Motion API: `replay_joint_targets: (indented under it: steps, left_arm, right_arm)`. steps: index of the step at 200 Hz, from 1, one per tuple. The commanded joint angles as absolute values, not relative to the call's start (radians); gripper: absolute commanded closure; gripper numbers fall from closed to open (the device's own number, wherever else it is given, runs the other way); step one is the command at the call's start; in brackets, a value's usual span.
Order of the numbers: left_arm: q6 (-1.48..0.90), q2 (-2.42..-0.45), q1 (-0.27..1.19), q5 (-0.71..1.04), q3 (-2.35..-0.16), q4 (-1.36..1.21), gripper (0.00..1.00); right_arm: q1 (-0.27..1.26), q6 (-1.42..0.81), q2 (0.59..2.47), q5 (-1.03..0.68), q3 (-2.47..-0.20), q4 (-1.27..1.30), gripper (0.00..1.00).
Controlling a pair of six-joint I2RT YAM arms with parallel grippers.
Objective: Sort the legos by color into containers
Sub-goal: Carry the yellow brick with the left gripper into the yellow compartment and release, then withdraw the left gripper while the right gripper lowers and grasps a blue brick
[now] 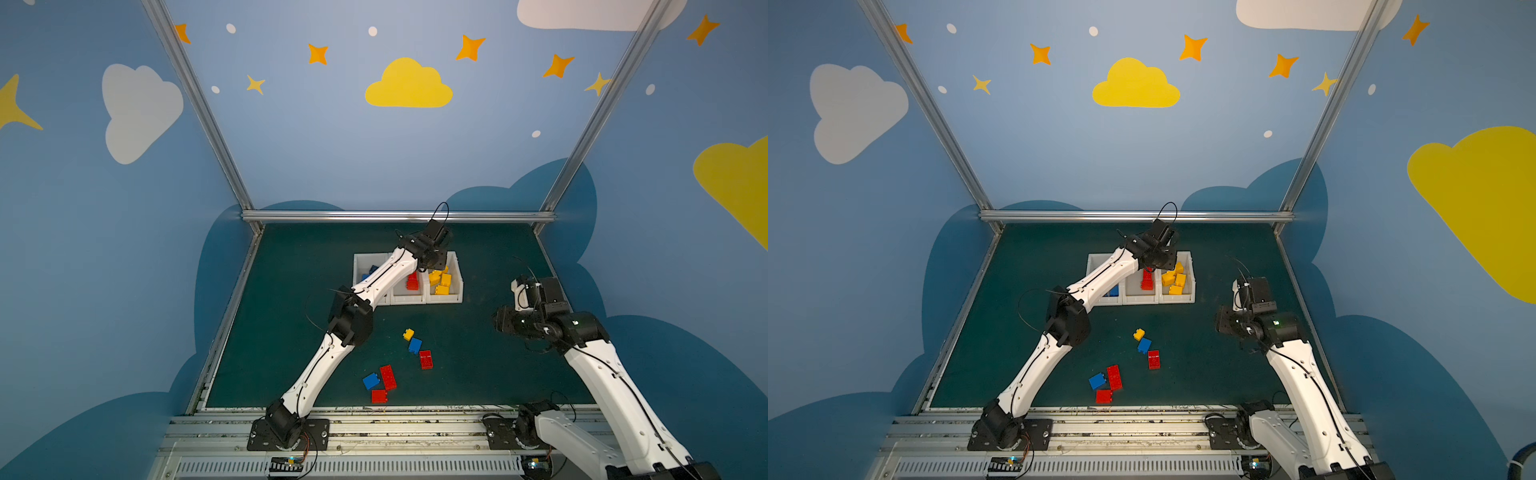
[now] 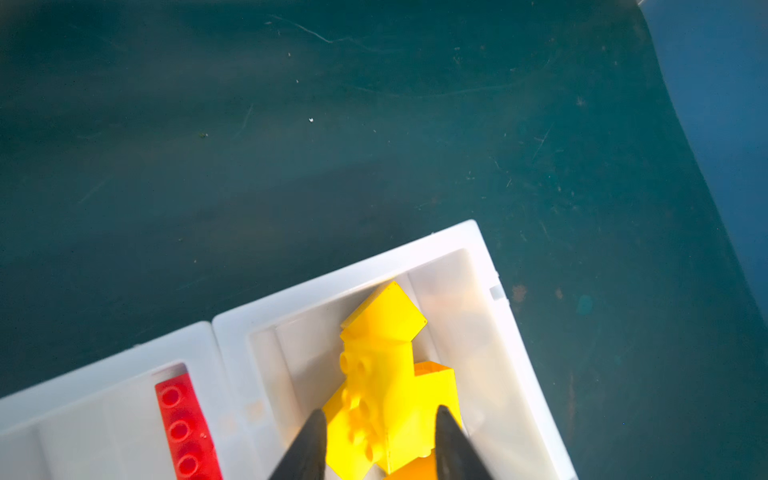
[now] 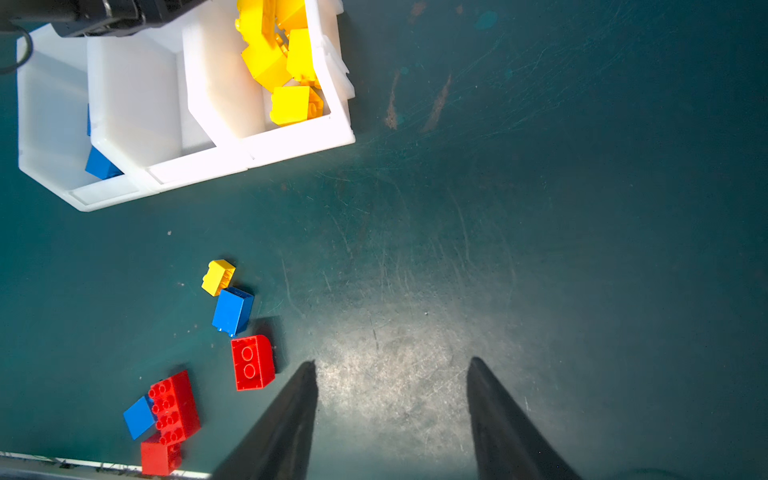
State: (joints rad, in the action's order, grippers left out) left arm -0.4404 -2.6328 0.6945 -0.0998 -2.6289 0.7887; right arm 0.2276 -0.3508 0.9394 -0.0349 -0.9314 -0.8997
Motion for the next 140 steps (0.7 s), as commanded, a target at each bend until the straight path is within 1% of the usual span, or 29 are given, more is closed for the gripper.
replay_joint_targets:
  steps: [1,41,65,79,97,140]
  left_arm:
    - [-0.428,-2.598,0.695,-0.078,-2.625,0.752,0.53]
    - [-0.420,-2.537,0.690,-0.037,-2.625,0.769,0.50]
    - [-0.383,-2.477,0.681,-0.011,-2.615,0.829,0.49]
    - [-0.366,-2.420,0.680,-0.023,-2.564,0.848,0.48]
    - [-0.351,-2.302,0.677,-0.031,-2.395,0.799,0.47]
    - [-0.422,-1.906,0.644,-0.039,-1.771,0.455,0.46]
  right_arm:
    - [0.224,-0.333,0.902,-0.012,-0.957,-0.934,0.40]
    - [0.224,-0.327,0.896,-0.004,-0.972,-0.949,0.40]
    - [0.226,-0.324,0.913,-0.036,-0.978,-0.943,0.40]
    - [0.231,-0.316,0.929,-0.071,-0.980,-0.936,0.40]
    - [0.244,-0.312,0.964,-0.119,-0.983,-0.919,0.40]
    - [0.331,-0.348,1.098,-0.137,-1.003,-0.864,0.40]
